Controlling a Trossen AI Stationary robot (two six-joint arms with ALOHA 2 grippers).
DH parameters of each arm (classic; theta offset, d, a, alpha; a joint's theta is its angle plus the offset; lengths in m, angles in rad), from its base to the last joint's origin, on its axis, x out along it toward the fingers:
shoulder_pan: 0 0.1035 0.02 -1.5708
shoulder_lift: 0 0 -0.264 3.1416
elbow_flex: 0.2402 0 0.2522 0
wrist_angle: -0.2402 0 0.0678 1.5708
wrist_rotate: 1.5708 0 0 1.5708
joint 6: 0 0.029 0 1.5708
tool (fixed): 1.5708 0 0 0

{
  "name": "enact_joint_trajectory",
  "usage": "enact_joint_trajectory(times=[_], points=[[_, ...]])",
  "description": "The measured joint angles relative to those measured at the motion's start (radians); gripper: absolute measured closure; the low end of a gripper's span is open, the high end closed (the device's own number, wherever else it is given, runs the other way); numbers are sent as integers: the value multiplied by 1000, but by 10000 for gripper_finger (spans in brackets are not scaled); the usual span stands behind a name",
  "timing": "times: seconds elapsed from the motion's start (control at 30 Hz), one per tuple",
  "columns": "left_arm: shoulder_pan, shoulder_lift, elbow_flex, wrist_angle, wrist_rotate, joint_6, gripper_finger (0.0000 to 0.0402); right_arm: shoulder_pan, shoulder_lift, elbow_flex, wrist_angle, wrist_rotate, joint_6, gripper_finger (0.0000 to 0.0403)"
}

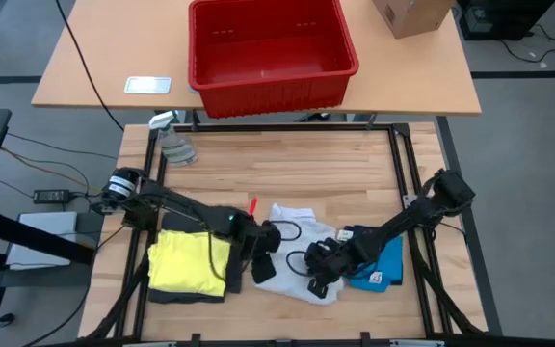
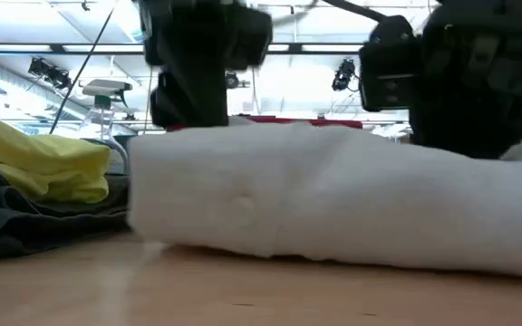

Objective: Fold Laundry from Bin
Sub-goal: Fold the white shirt

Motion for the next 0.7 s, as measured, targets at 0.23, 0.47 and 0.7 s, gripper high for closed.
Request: enact_joint_trajectory(times=[0.23, 0.47, 0.7], points=[[-145, -54, 1, 60, -165, 159, 245, 36, -155, 27, 51, 89, -80, 360], [-271, -58, 1, 53, -265, 563, 194, 127, -300, 27, 59, 128, -256, 294], [-330, -58, 1, 27, -377, 755, 137, 248, -181, 39, 71, 52, -289, 194]])
